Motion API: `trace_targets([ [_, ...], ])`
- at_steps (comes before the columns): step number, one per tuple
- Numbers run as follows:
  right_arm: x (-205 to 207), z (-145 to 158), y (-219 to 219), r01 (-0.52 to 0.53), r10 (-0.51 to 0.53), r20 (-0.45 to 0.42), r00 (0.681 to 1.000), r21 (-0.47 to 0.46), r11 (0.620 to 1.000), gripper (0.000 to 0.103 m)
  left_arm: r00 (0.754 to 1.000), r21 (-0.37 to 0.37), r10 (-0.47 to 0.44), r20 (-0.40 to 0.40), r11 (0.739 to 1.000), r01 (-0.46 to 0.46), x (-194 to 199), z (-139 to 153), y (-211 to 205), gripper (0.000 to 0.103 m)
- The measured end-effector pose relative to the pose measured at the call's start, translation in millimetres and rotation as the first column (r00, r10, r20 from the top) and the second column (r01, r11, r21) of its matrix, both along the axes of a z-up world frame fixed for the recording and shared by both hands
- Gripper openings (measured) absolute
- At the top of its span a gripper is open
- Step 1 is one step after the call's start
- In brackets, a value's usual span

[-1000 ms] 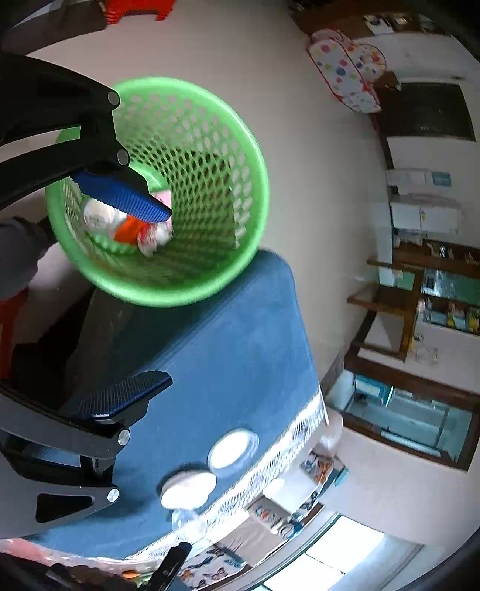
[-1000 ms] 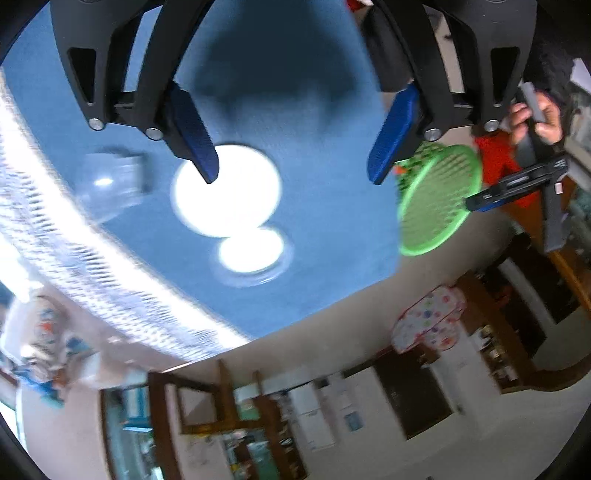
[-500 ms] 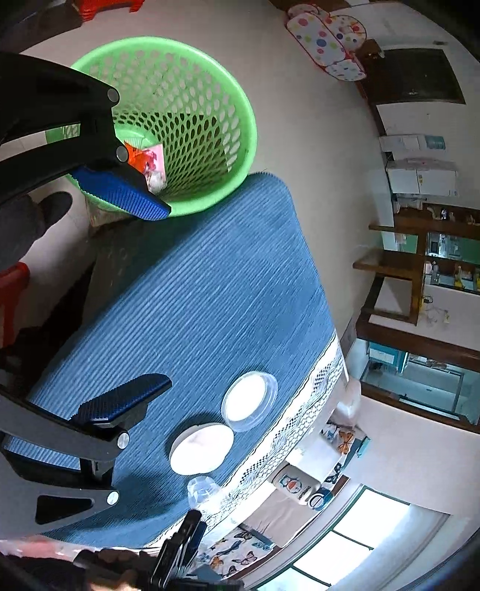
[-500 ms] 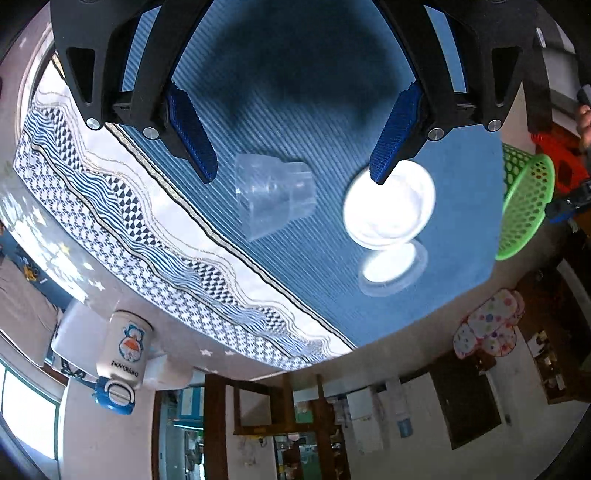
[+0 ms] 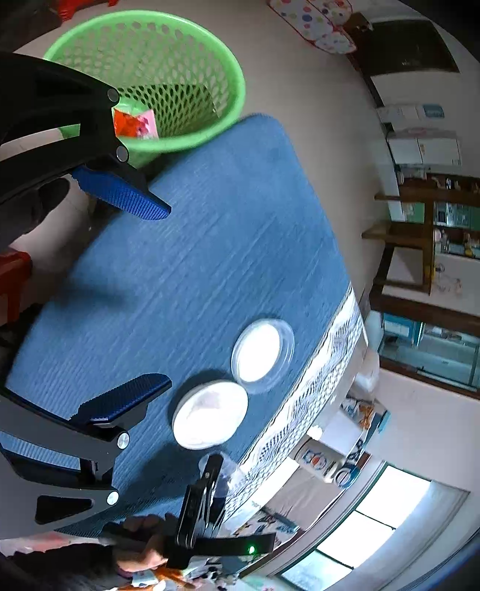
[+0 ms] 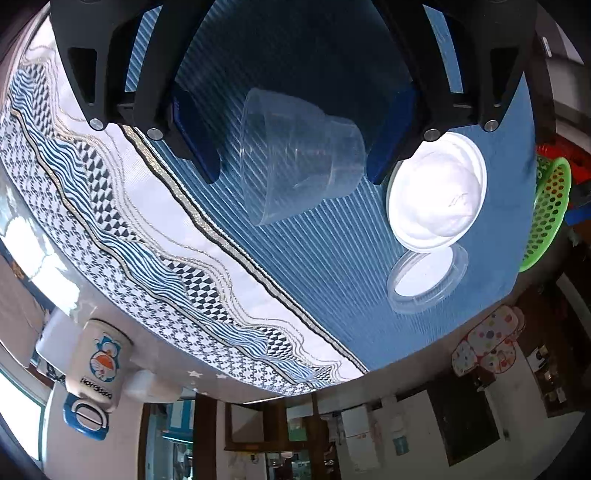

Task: Collect trash
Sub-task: 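Grasp the clear plastic cup with the right tool while the left tool grasps the clear dome lid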

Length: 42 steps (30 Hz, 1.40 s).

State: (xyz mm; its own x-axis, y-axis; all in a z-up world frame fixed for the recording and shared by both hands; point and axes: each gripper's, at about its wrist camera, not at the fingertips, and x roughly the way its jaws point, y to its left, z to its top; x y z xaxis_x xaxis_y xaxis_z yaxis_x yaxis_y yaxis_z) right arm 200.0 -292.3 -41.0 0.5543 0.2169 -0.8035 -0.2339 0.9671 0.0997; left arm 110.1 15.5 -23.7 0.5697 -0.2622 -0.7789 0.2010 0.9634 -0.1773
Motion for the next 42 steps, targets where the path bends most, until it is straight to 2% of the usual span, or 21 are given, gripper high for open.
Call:
trace_targets([
  [2, 0.9, -2.4, -0.5, -0.002, 0.002, -0.006, 1.0, 0.0, 1.0, 0.078, 1.0, -0.001, -0.023, 0.0, 1.0, 0.023, 3.1, 0.3, -9.6, 0.082],
  [5, 3.3, -5.9, -0.3, -0.012, 0.012, -0.024, 1.0, 0.005, 1.0, 0.067, 0.998, 0.002, -0.066, 0.001, 0.998, 0.066, 7.2, 1.4, -29.4, 0.082],
  [7, 1.4, -5.4, 0.0, -0.016, 0.016, -0.014, 1.0, 0.005, 1.0, 0.065, 0.995, 0.01, -0.102, 0.011, 0.995, 0.102, 8.7, 2.5, -43.2, 0.082],
  [15, -5.1, 0.0, -11.2, -0.001, 0.002, -0.01, 1.0, 0.067, 0.998, 0.064, 0.976, 0.017, -0.219, 0.021, 0.976, 0.218, 21.8, 1.5, -90.9, 0.079],
  [17, -9.3, 3.7, -15.9, 0.004, -0.004, -0.003, 1.0, 0.077, 0.997, 0.064, 0.97, 0.021, -0.243, 0.012, 0.97, 0.242, 27.9, -1.2, -102.9, 0.074],
  [21, -19.0, 10.8, -24.5, 0.01, -0.011, 0.009, 1.0, 0.085, 0.996, 0.064, 0.957, 0.035, -0.289, -0.003, 0.957, 0.289, 38.3, -10.3, -126.3, 0.074],
  [29, -30.5, 17.0, -39.4, 0.037, -0.038, 0.006, 0.999, 0.122, 0.992, 0.064, 0.944, 0.059, -0.329, -0.031, 0.942, 0.33, 53.8, -28.4, -152.6, 0.067],
  [36, -33.6, 16.8, -41.2, 0.037, -0.038, 0.004, 0.999, 0.131, 0.991, 0.064, 0.945, 0.046, -0.325, -0.042, 0.944, 0.327, 61.0, -36.1, -155.5, 0.061],
  [42, -36.5, 18.9, -40.5, 0.036, -0.038, 0.009, 0.999, 0.14, 0.99, 0.064, 0.949, 0.066, -0.314, -0.03, 0.947, 0.316, 63.6, -36.9, -156.3, 0.054],
])
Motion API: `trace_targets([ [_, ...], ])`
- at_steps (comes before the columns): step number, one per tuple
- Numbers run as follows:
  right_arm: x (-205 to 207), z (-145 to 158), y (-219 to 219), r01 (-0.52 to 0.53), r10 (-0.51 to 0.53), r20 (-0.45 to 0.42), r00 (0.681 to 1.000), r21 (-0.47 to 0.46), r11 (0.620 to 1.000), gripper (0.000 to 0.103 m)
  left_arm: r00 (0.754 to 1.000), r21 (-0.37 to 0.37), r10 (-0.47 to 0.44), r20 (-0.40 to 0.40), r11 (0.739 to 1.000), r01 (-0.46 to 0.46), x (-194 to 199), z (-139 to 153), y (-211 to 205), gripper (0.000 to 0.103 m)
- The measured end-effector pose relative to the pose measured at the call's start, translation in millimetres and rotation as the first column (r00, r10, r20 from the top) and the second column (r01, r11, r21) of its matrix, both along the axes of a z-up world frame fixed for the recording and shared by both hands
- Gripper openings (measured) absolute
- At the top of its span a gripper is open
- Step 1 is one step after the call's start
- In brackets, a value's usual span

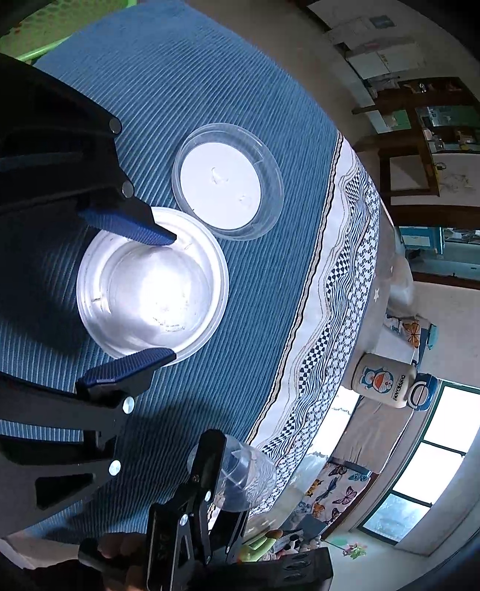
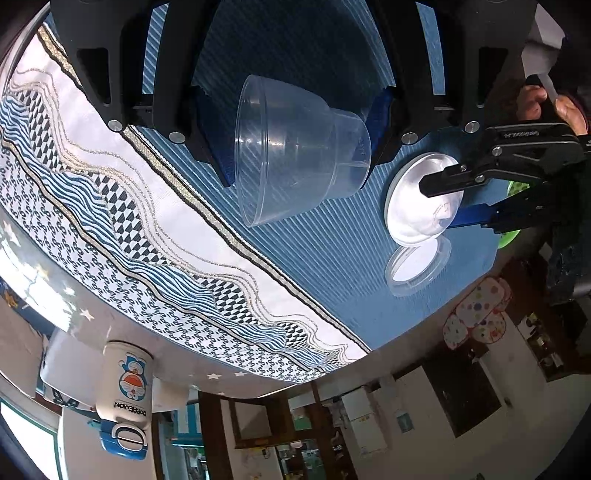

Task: Collect trash
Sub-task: 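Grasp the clear plastic cup with the right tool while the left tool grasps the clear dome lid, then carry the dome lid and cup to the wastebasket and open both tools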

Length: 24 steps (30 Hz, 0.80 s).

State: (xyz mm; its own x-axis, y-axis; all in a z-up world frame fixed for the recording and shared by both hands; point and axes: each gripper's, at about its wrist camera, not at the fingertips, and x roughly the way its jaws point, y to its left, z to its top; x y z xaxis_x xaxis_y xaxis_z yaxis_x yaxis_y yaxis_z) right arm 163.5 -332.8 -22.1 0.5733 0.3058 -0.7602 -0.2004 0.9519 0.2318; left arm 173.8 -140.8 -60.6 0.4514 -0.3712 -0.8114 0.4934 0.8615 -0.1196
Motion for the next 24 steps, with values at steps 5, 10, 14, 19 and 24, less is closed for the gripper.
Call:
trace_targets([
  [5, -1.6, 1.3, 1.6, -0.001, 0.001, 0.002, 1.0, 0.001, 1.0, 0.064, 1.0, 0.01, 0.002, 0.016, 1.0, -0.002, -2.6, 0.3, -1.3, 0.054],
  [10, -4.6, 7.5, 2.5, 0.001, -0.001, 0.015, 1.0, 0.004, 1.0, 0.064, 1.0, -0.016, 0.01, 0.022, 1.0, -0.009, -6.7, 6.9, 2.7, 0.053],
  [14, -7.1, 13.7, 4.5, 0.001, -0.002, 0.028, 1.0, 0.006, 1.0, 0.064, 0.999, -0.04, 0.024, 0.044, 0.999, -0.022, -13.5, 19.9, 11.6, 0.053],
  [19, -11.0, 24.4, 14.0, -0.009, 0.008, 0.043, 0.999, 0.028, 1.0, 0.064, 0.994, -0.088, 0.071, 0.088, 0.994, -0.063, -26.8, 46.5, 39.0, 0.053],
  [24, -13.9, 38.5, 35.3, -0.047, 0.044, 0.071, 0.997, 0.042, 0.998, 0.064, 0.978, -0.119, 0.155, 0.139, 0.983, -0.139, -44.4, 75.2, 85.7, 0.053],
])
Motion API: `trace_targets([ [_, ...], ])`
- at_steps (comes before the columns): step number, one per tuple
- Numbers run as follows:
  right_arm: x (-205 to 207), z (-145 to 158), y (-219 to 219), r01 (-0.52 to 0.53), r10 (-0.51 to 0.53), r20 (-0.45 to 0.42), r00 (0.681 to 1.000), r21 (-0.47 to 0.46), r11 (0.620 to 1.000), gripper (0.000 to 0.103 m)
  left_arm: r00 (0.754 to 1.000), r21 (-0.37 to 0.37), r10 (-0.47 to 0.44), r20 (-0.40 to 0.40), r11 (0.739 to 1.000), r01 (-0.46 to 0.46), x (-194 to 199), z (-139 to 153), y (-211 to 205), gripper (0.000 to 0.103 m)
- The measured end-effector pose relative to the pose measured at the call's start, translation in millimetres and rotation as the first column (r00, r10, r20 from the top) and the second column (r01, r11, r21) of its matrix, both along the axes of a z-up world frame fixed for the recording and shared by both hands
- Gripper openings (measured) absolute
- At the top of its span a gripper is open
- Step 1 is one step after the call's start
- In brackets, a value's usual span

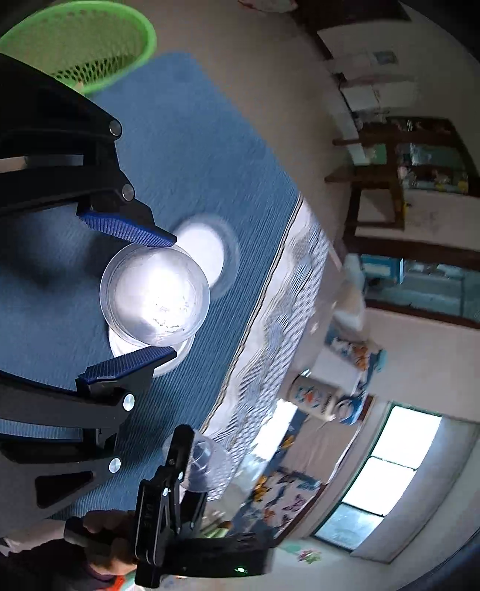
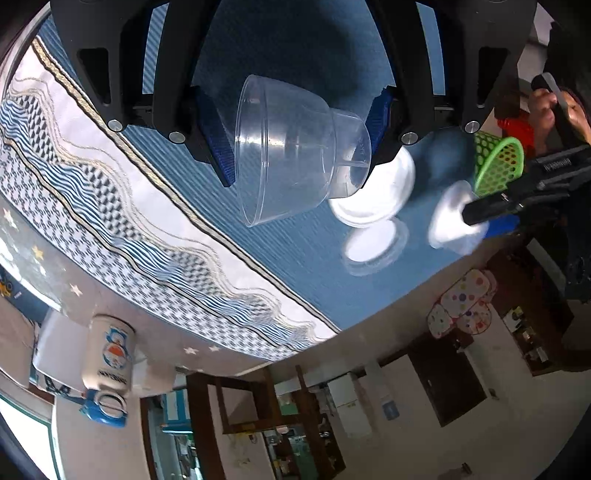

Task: Collect trash
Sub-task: 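Carry the dome lid and cup to the wastebasket and open both tools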

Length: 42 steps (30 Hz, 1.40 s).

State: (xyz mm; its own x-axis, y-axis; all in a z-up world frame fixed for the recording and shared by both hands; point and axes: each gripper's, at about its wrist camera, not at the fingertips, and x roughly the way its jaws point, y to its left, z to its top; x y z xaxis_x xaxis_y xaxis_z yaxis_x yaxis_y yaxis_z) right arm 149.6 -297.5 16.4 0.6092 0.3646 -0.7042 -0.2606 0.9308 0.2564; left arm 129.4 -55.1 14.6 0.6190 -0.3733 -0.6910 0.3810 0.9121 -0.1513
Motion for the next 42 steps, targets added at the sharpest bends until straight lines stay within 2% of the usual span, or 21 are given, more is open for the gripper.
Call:
trace_targets([
  [5, 0.3, 11.4, 30.2, -0.053, 0.053, 0.022, 0.998, 0.01, 0.999, 0.064, 0.994, 0.0, 0.103, 0.041, 0.995, -0.103, -15.2, 18.0, 56.1, 0.053],
  [10, 1.6, 20.6, 72.1, -0.119, 0.118, 0.041, 0.992, 0.023, 0.993, 0.064, 0.972, 0.024, 0.23, 0.053, 0.972, -0.232, -27.5, 19.3, 123.1, 0.053],
  [14, 3.3, 24.0, 105.5, -0.169, 0.168, 0.046, 0.985, 0.027, 0.985, 0.064, 0.947, 0.038, 0.321, 0.025, 0.946, -0.322, -32.5, 7.3, 174.0, 0.053],
  [21, 9.2, 20.6, 163.2, -0.243, 0.242, 0.032, 0.97, 0.022, 0.97, 0.064, 0.894, 0.064, 0.44, -0.082, 0.898, -0.436, -28.4, -39.2, 250.0, 0.053],
  [34, 11.2, 14.3, 220.6, -0.304, 0.304, 0.0, 0.953, 0.013, 0.953, 0.064, 0.842, 0.079, 0.486, -0.234, 0.873, -0.481, 15.9, -112.8, 290.1, 0.054],
  [37, 10.7, 11.1, 227.0, -0.31, 0.311, -0.009, 0.951, 0.01, 0.951, 0.064, 0.833, 0.065, 0.49, -0.257, 0.869, -0.491, 24.3, -122.2, 294.9, 0.064],
  [40, 9.6, 9.7, 231.3, -0.318, 0.318, -0.015, 0.948, 0.009, 0.948, 0.064, 0.835, 0.042, 0.488, -0.255, 0.868, -0.495, 25.4, -124.0, 297.8, 0.067],
  [42, 9.6, 8.6, 235.1, -0.326, 0.326, -0.016, 0.945, 0.01, 0.945, 0.064, 0.827, 0.033, 0.502, -0.253, 0.859, -0.511, 21.6, -122.1, 301.2, 0.07],
])
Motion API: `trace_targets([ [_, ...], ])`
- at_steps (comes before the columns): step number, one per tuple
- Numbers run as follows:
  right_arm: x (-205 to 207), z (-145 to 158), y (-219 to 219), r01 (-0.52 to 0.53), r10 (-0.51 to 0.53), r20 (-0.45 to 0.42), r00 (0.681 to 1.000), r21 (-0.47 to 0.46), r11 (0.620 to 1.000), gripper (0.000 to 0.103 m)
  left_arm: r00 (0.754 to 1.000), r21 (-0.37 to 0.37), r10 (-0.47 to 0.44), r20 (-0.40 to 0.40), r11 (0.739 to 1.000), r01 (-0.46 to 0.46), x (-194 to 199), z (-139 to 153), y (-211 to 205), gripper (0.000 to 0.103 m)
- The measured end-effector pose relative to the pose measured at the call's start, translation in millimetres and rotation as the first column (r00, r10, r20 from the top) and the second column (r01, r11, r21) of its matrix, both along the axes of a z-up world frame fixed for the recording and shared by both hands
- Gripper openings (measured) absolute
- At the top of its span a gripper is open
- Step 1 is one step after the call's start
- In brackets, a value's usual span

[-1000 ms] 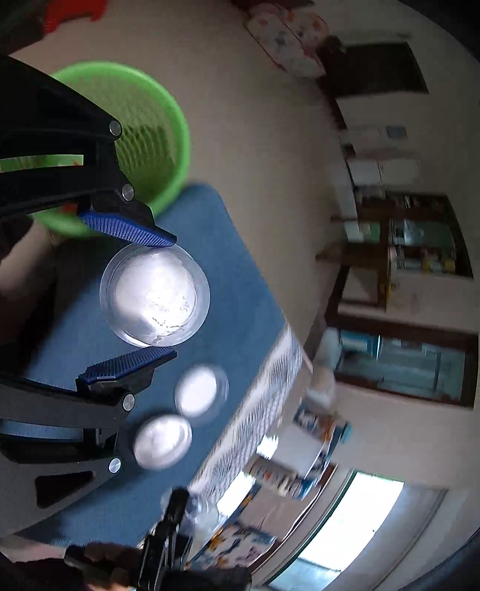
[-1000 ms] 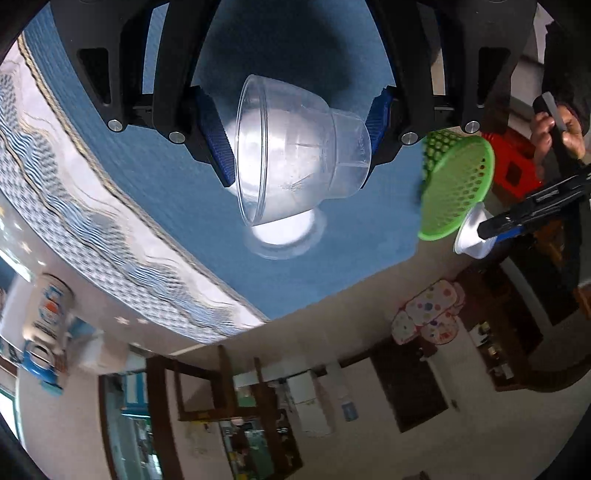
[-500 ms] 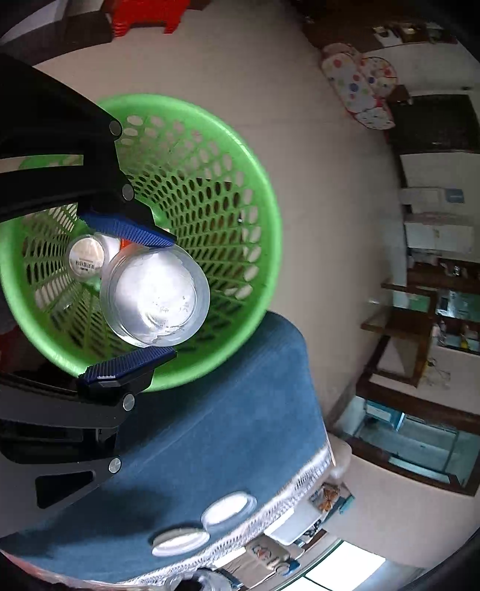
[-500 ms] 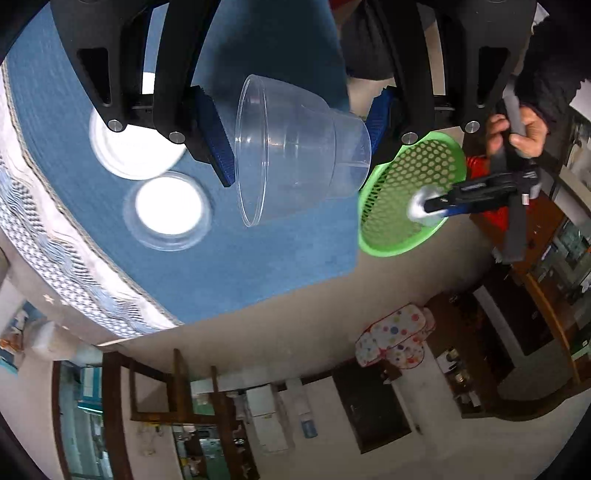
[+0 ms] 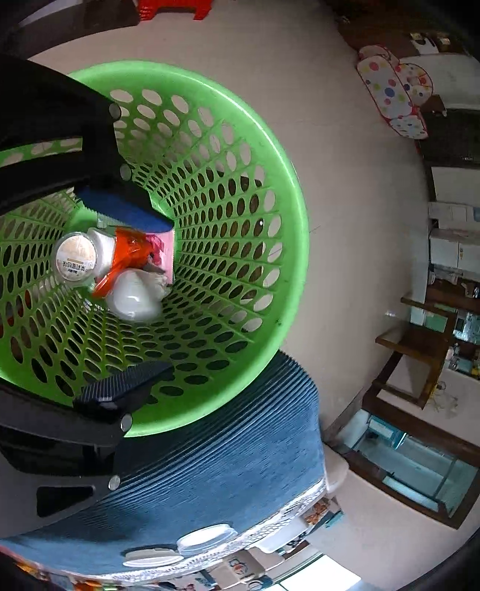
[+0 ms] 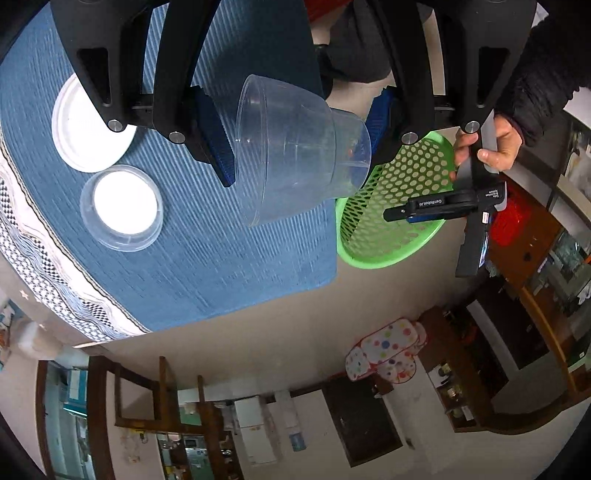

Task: Collect trash
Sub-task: 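Carry the dome lid and cup to the wastebasket and open both tools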

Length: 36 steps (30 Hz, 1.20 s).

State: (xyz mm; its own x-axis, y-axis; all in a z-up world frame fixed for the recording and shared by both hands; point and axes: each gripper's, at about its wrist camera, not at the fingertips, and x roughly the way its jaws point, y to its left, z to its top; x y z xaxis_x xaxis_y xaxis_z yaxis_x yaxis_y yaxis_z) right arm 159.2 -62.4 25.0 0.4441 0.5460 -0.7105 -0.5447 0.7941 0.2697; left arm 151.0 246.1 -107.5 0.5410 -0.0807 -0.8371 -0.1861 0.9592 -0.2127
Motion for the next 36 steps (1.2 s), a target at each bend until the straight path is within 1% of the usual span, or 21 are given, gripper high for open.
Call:
trace_targets([
  [3, -0.4, -0.3, 9.3, -0.022, 0.022, 0.0, 1.0, 0.002, 1.0, 0.064, 1.0, -0.013, 0.027, 0.015, 1.0, -0.026, -8.9, 7.1, 6.9, 0.07],
  [9, -0.6, -2.9, 34.5, -0.074, 0.074, -0.004, 0.997, 0.01, 0.997, 0.064, 0.995, 0.031, 0.074, 0.065, 0.997, -0.076, -42.2, 31.2, 22.4, 0.07],
  [12, 0.1, -5.5, 52.9, -0.109, 0.109, -0.013, 0.994, 0.014, 0.994, 0.064, 0.991, 0.046, 0.102, 0.089, 0.993, -0.106, -59.0, 43.4, 31.2, 0.07],
  [18, 1.0, -17.0, 101.0, -0.183, 0.184, -0.036, 0.982, 0.014, 0.983, 0.064, 0.977, 0.039, 0.169, 0.129, 0.984, -0.175, -92.5, 63.2, 55.1, 0.07],
  [24, 6.9, -34.7, 144.8, -0.237, 0.236, -0.079, 0.968, 0.002, 0.972, 0.065, 0.965, 0.041, 0.209, 0.159, 0.975, -0.218, -113.9, 75.5, 69.5, 0.07],
  [28, 11.9, -42.4, 161.5, -0.245, 0.244, -0.102, 0.965, -0.001, 0.97, 0.065, 0.962, 0.044, 0.22, 0.161, 0.972, -0.23, -121.6, 76.9, 74.2, 0.07],
  [29, 13.7, -43.5, 163.5, -0.242, 0.241, -0.104, 0.965, 0.001, 0.97, 0.068, 0.962, 0.042, 0.221, 0.16, 0.972, -0.231, -122.6, 76.7, 74.9, 0.07],
  [30, 15.4, -43.3, 164.2, -0.237, 0.236, -0.1, 0.967, 0.002, 0.972, 0.075, 0.962, 0.038, 0.221, 0.159, 0.972, -0.23, -123.3, 76.5, 75.8, 0.07],
  [32, 18.0, -41.3, 161.9, -0.226, 0.227, -0.094, 0.969, 0.015, 0.974, 0.08, 0.962, 0.034, 0.222, 0.158, 0.972, -0.23, -123.6, 75.9, 76.0, 0.07],
  [36, 18.2, -35.3, 149.0, -0.21, 0.211, -0.084, 0.974, 0.027, 0.977, 0.08, 0.964, 0.027, 0.215, 0.158, 0.975, -0.221, -121.1, 75.1, 70.8, 0.07],
])
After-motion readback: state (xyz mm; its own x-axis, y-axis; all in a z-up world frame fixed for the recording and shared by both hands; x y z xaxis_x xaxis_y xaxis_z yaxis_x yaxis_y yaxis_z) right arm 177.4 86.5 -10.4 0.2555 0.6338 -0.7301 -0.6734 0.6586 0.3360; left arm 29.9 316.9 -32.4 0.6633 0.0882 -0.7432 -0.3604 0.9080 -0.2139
